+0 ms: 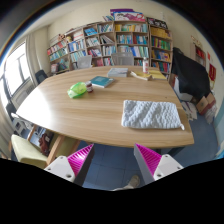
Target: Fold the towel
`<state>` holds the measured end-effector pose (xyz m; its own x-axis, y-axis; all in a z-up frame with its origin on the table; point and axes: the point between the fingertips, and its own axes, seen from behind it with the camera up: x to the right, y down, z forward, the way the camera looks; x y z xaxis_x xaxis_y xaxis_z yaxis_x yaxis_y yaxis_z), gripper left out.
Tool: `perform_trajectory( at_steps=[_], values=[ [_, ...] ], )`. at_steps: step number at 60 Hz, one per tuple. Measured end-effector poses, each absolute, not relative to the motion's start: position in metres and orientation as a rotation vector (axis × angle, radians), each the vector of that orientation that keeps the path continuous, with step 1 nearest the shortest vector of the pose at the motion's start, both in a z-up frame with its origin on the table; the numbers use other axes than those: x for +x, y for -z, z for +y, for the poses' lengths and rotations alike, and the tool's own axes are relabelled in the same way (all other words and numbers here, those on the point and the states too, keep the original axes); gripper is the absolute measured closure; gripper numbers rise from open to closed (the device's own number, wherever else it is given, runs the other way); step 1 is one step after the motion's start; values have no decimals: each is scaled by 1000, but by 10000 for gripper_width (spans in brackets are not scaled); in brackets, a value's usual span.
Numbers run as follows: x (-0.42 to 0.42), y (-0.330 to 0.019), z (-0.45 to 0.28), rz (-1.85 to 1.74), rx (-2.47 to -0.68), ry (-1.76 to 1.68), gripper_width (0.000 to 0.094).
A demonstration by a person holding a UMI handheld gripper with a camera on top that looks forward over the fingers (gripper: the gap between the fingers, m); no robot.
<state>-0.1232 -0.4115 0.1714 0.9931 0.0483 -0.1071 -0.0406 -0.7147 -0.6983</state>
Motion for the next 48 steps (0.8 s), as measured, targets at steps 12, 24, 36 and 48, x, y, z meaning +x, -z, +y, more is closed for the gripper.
perform_trajectory(
  at_steps=[12, 24, 36, 48],
  values=[
    [-145, -167, -396, 4, -2338, -176, 101],
    [-110, -130, -326, 39, -2335, -141, 103],
    [-87, -72, -236, 47, -2359, -73, 104],
    [-72, -16, -167, -23, -2363, -12, 109]
  ],
)
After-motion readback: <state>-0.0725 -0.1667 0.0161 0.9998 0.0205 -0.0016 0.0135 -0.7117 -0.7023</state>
